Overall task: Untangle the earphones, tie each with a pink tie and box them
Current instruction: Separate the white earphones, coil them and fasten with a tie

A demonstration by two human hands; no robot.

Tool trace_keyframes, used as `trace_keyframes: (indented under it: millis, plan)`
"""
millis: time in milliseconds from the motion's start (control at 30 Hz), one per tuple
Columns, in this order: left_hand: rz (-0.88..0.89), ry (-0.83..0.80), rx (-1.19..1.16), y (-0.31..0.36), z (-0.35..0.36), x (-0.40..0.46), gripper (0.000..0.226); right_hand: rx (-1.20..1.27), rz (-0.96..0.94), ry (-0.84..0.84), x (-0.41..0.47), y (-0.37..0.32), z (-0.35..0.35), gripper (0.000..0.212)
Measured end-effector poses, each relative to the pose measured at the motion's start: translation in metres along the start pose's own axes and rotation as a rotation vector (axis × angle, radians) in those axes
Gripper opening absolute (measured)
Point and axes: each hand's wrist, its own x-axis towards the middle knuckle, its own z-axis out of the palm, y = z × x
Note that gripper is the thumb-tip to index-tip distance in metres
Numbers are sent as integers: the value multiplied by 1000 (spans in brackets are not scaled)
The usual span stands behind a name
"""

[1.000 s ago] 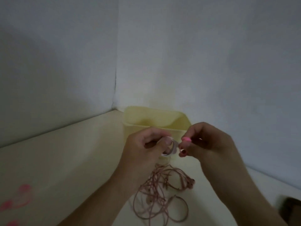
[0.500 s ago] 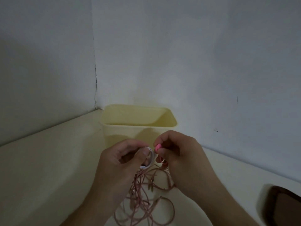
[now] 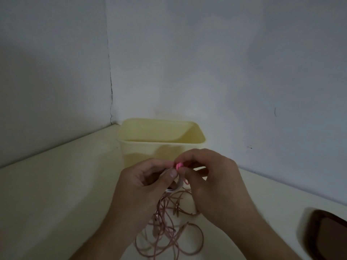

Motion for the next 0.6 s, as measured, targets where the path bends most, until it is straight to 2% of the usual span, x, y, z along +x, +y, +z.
trace_keyframes:
  millis: [300,433,600]
  plan:
    - [-36,-14,23,0,-3,0,19,-54,-3,-36,-3,-5,-4,24]
    - [-39,-38,49,4,-4,1,11,-64,-30,49,-4,-1,-1,18]
    - [-55,-18,16,6,0,0,8,31,57,114,0,4,1,26]
